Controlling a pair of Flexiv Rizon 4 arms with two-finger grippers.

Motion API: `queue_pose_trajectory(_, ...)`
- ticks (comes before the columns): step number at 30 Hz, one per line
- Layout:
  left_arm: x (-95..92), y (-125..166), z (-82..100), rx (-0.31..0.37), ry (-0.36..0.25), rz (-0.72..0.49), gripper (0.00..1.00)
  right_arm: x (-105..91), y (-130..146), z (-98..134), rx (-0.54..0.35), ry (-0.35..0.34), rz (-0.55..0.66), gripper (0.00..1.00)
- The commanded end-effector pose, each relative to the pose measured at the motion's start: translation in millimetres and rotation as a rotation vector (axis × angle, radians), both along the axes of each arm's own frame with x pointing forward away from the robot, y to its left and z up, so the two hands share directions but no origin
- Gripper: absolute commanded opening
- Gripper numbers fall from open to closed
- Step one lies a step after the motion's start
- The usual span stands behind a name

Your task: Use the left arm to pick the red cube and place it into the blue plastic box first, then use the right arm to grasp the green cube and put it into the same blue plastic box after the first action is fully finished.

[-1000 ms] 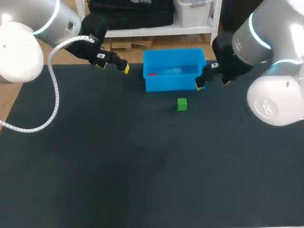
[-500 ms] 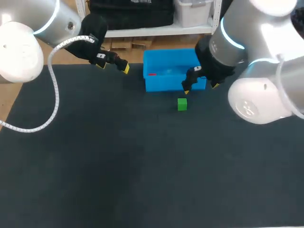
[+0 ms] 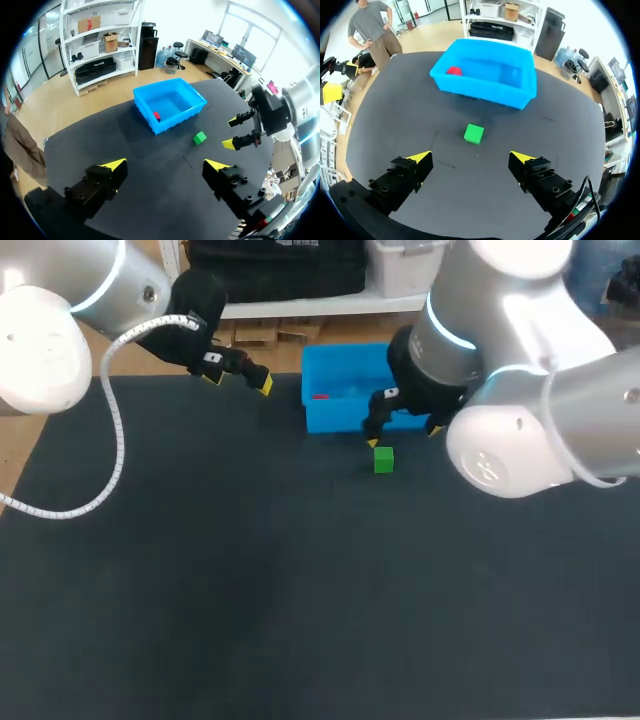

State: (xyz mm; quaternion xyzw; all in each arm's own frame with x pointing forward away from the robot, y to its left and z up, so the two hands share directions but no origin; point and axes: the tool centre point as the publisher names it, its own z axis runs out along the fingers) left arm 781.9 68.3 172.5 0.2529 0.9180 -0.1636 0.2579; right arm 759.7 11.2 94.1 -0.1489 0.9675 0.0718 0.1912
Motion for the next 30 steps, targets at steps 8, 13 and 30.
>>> queue_pose_trajectory(8, 0.0, 1, -0.7, -0.005, -0.002, -0.004, 1.0, 6.4, 12, -16, -0.01, 0.014, -0.008, 1.0)
queue_pose_trajectory(13, 0.0, 1, -0.7, -0.005, -0.002, -0.004, 1.0, 8.9, 17, -23, -0.047, 0.032, 0.003, 1.0)
queue_pose_trajectory(30, 0.0, 1, -0.7, -0.005, -0.002, -0.004, 1.0, 10.7, 17, -30, -0.146, 0.125, -0.003, 1.0)
